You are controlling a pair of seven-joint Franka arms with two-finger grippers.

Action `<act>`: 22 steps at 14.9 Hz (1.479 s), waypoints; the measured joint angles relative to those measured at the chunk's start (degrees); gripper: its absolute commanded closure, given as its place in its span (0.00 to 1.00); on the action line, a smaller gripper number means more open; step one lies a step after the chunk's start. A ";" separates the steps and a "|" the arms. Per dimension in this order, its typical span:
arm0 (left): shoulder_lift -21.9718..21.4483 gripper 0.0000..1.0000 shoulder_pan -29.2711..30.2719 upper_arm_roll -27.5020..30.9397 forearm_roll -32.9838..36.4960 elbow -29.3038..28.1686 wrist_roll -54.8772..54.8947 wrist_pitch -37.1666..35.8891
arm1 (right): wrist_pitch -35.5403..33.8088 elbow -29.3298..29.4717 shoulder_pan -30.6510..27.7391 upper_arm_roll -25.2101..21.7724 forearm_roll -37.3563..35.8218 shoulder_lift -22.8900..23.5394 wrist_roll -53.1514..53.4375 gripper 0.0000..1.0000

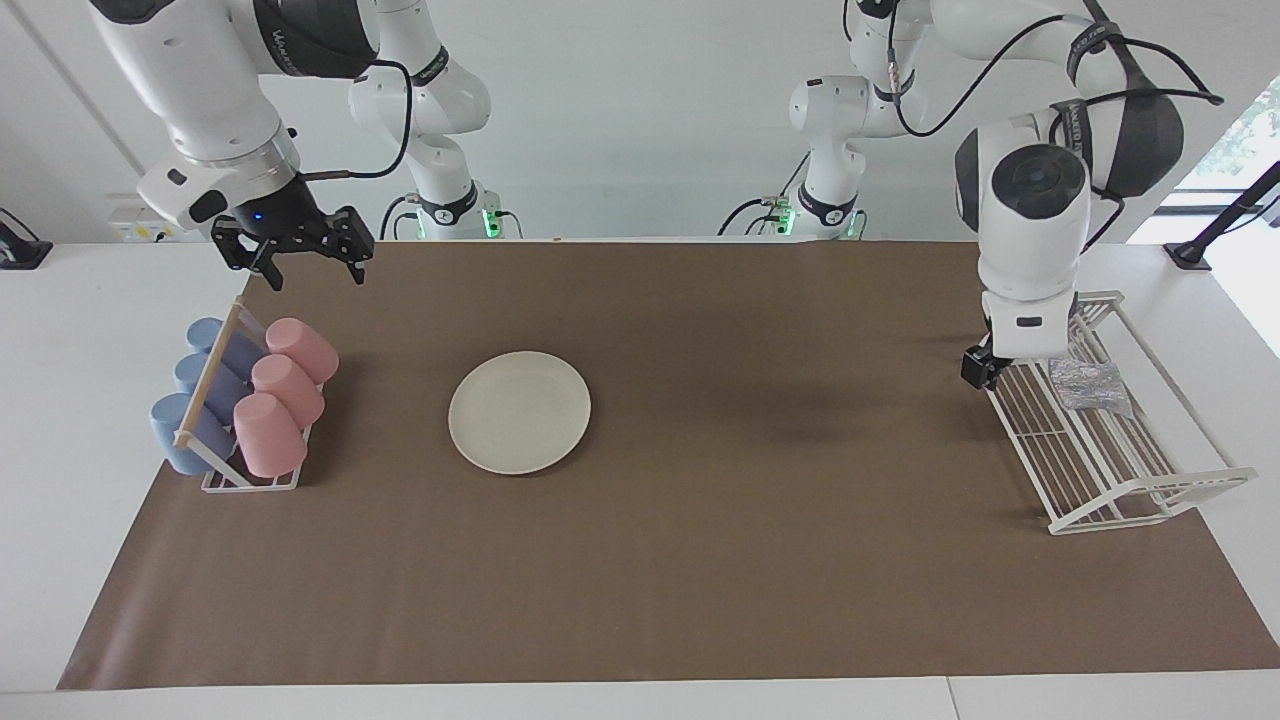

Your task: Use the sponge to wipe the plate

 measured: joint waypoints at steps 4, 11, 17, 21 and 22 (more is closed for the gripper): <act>-7.32 0.00 3.57 0.29 -8.22 0.05 11.66 -5.91 | 0.00 0.00 0.00 0.00 0.00 0.00 0.00 0.00; -12.74 0.00 3.48 -0.22 -17.31 -0.06 17.47 -14.48 | 0.00 0.00 0.00 0.00 0.00 0.00 0.00 0.00; -13.21 0.00 3.48 -0.24 -17.69 -0.24 20.26 -14.94 | 0.00 0.00 0.77 0.03 0.00 0.00 0.00 0.00; -13.14 0.00 3.51 -0.18 -17.80 -0.61 20.33 -14.68 | 0.00 0.00 1.23 0.04 0.00 0.00 0.02 0.00; -13.05 0.00 3.51 -0.15 -18.33 -0.66 20.33 -14.09 | 0.00 0.00 1.24 0.04 0.00 0.00 0.02 0.00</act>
